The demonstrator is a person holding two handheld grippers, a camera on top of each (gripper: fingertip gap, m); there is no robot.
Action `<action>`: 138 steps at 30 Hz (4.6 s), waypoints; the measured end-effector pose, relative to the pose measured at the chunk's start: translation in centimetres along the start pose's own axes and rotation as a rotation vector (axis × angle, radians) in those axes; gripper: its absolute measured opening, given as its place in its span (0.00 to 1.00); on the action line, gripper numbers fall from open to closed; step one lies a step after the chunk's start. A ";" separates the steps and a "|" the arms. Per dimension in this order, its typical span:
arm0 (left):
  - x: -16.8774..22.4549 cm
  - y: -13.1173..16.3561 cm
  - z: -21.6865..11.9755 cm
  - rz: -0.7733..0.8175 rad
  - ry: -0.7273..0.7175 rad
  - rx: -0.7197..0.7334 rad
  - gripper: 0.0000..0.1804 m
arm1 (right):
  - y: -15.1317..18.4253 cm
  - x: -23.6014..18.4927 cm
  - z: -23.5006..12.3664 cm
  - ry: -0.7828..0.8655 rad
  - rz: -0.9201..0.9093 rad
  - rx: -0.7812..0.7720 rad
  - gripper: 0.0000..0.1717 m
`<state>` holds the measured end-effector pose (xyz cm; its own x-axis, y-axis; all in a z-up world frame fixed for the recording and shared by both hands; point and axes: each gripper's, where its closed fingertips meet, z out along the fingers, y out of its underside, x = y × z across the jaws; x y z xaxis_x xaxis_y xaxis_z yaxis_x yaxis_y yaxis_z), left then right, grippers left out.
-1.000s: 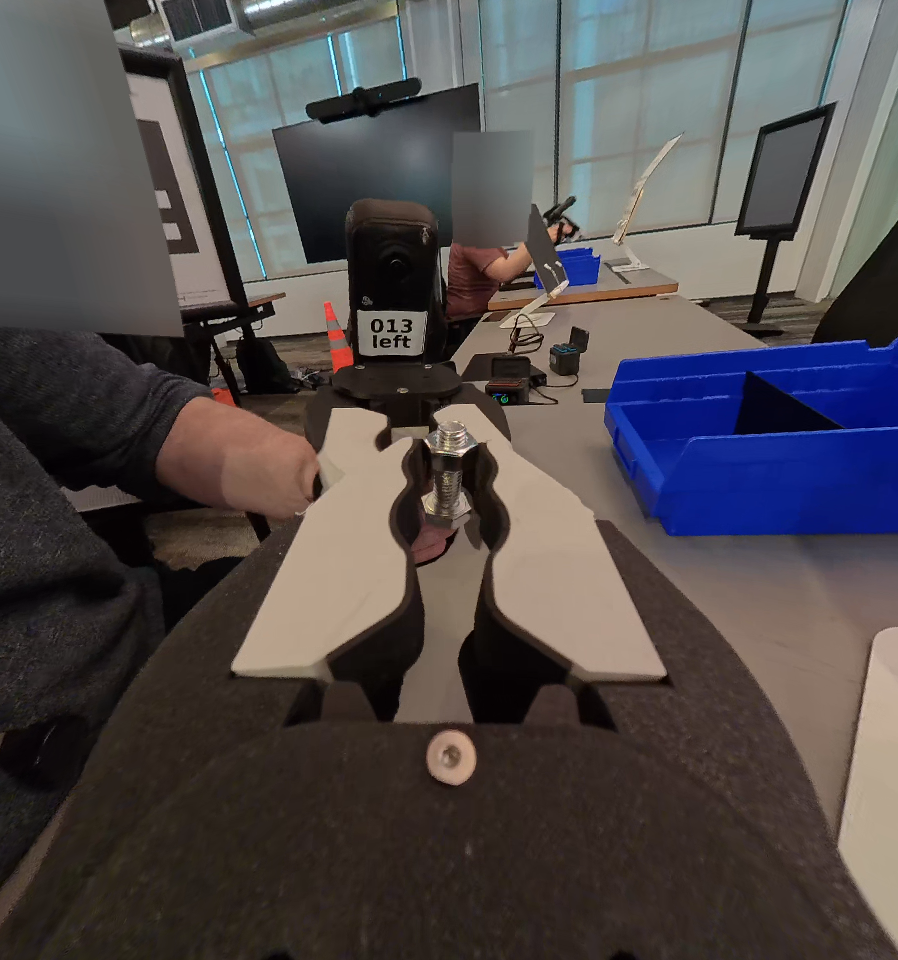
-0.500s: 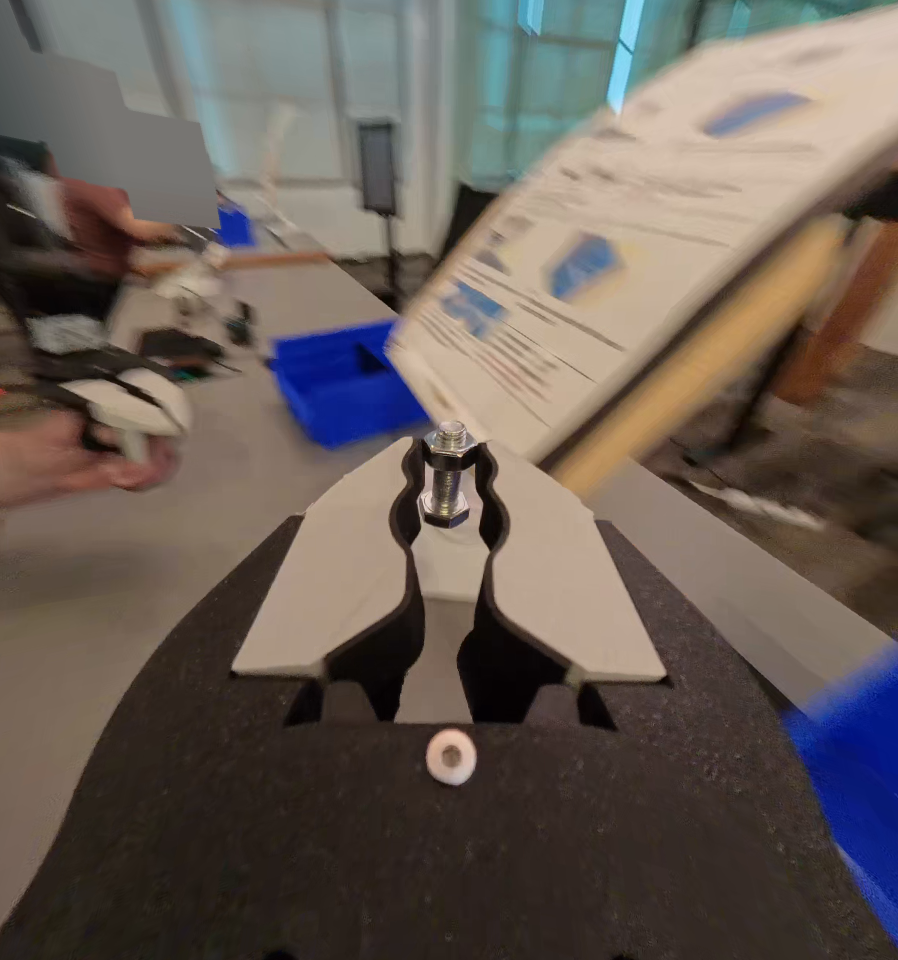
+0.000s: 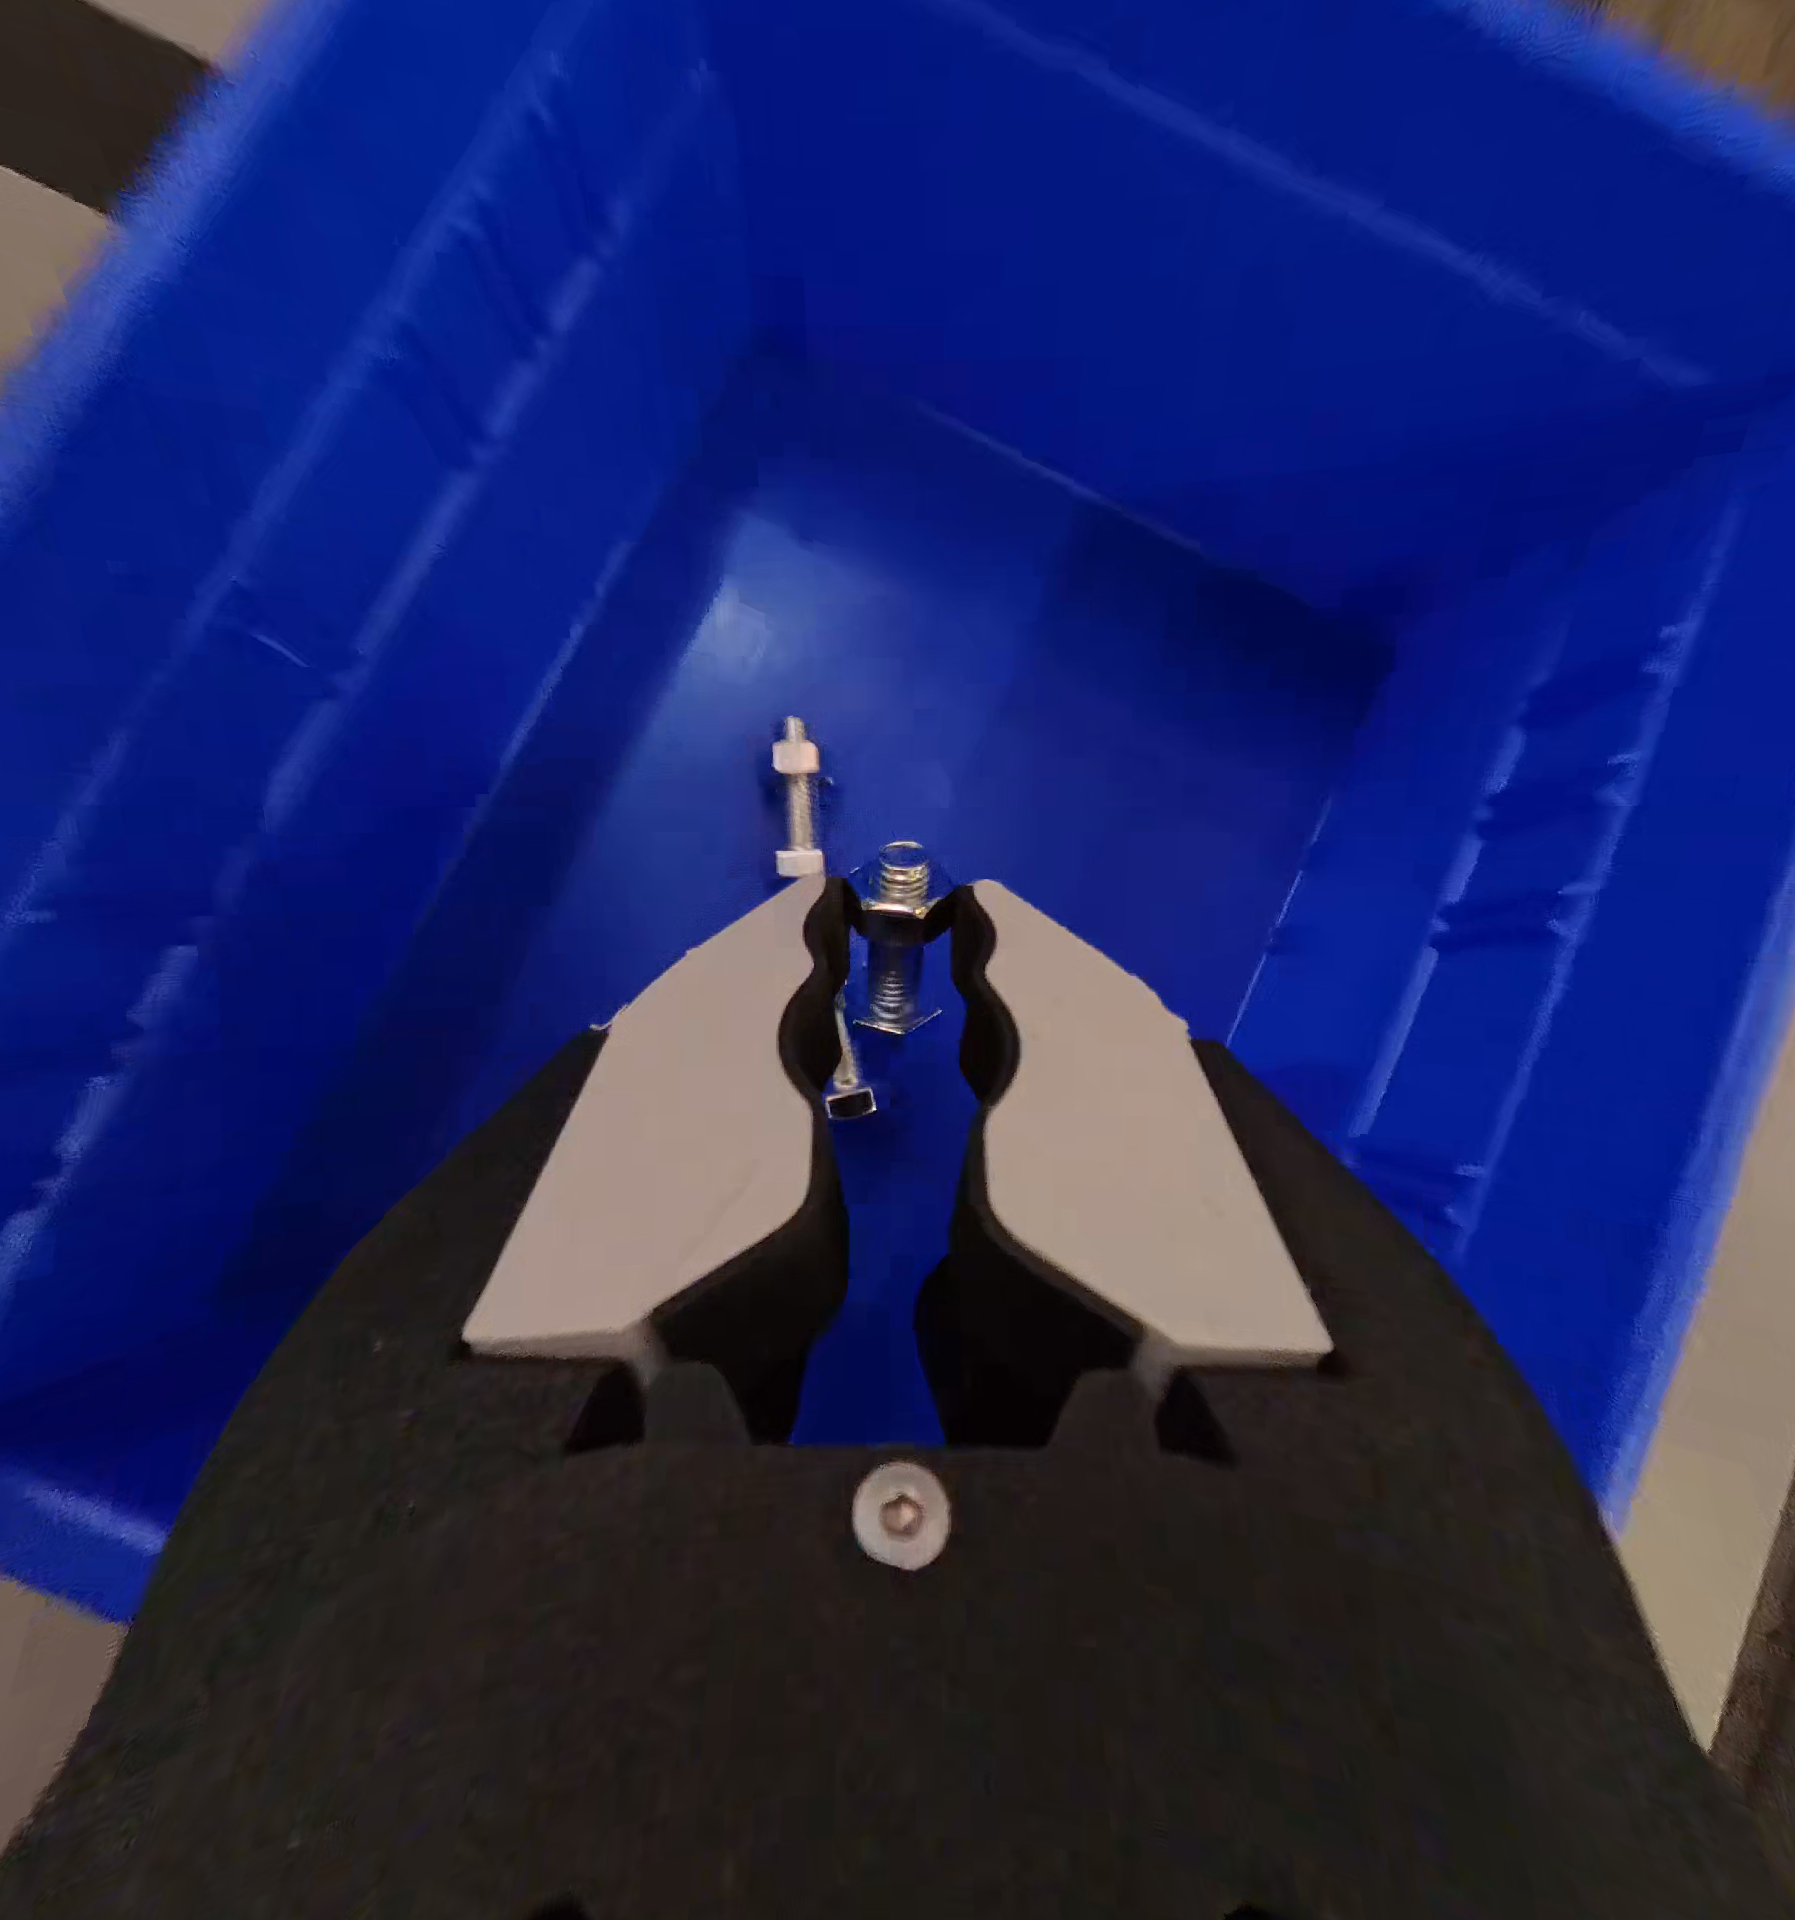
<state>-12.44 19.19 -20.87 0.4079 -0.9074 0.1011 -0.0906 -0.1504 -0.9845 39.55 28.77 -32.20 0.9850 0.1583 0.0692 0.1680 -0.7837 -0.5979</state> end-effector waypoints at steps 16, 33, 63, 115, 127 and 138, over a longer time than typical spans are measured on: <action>-4.8 -1.0 -3.1 0.053 -0.190 -0.032 0.11 | -6.7 -8.9 -8.2 -0.099 -0.203 0.412 0.17; -26.6 -3.0 -4.2 0.033 -0.485 -0.377 0.17 | -7.3 -20.7 -12.2 -0.072 -0.432 0.933 0.08; -38.5 10.4 4.2 -0.421 -0.437 -1.188 0.06 | -6.8 -19.6 -12.8 -0.010 -0.454 0.983 0.08; 6.0 6.8 7.4 0.095 0.321 -0.241 0.05 | -0.9 -45.3 -10.7 -1.024 -0.490 0.544 0.06; 4.1 7.1 6.2 0.150 0.269 -0.307 0.10 | -0.4 -45.7 -9.0 -0.980 -0.542 0.478 0.06; -2.1 5.5 1.5 0.120 0.084 -0.325 0.11 | 4.0 -46.7 -4.6 -0.864 -0.775 0.267 0.06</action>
<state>-12.46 20.89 -26.76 0.3016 -0.9534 0.0123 -0.4231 -0.1454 -0.8943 -5.60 15.52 -34.15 0.2542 0.9671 -0.0138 0.5922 -0.1669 -0.7884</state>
